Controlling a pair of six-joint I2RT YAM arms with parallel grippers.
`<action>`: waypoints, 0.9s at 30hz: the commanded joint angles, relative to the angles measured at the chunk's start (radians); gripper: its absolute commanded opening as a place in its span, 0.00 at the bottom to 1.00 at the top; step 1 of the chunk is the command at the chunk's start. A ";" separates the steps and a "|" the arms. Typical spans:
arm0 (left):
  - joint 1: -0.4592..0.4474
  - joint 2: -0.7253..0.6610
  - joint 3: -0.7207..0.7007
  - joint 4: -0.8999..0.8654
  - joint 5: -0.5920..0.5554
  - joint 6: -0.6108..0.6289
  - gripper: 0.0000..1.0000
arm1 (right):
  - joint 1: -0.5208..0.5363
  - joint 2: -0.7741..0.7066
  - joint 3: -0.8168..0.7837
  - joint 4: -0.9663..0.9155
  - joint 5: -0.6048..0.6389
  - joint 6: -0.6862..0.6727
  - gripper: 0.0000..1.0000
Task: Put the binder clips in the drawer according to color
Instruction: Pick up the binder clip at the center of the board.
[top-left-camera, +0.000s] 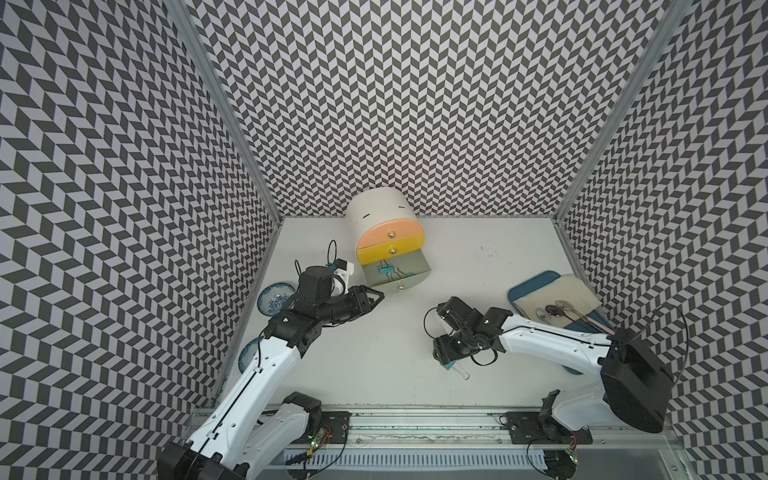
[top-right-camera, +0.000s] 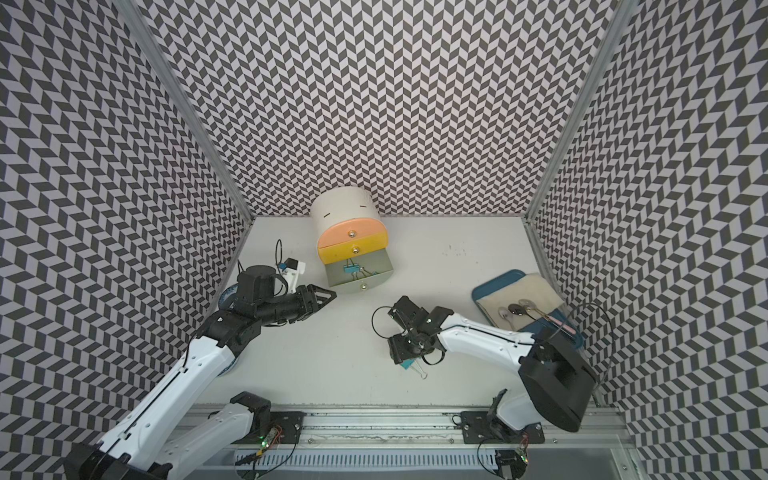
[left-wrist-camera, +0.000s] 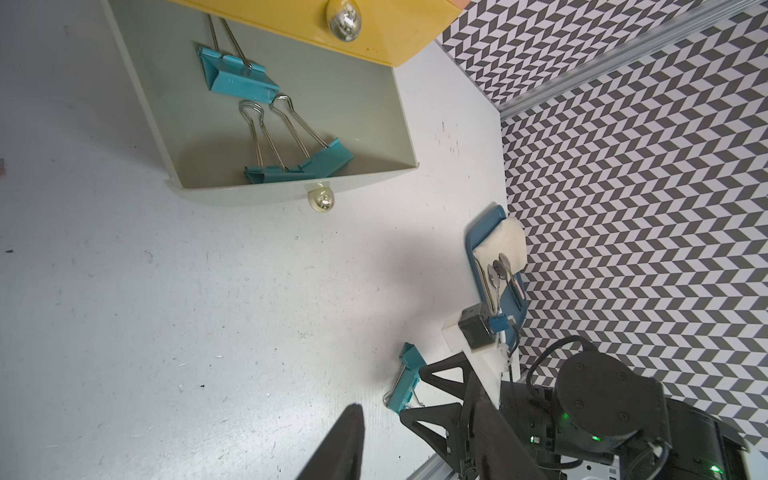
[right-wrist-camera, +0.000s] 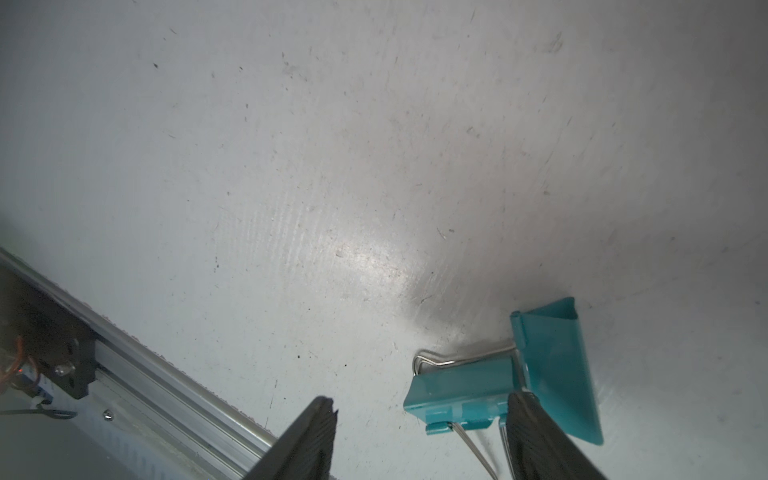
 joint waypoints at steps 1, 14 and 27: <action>-0.008 -0.023 -0.016 0.020 -0.012 -0.005 0.47 | 0.010 -0.006 -0.020 0.032 0.029 0.007 0.69; -0.017 -0.056 -0.031 0.009 -0.018 -0.020 0.47 | 0.013 0.034 -0.036 0.066 0.059 -0.004 0.72; -0.021 -0.093 -0.042 -0.003 -0.025 -0.037 0.47 | 0.094 0.032 -0.059 0.075 0.014 0.006 0.70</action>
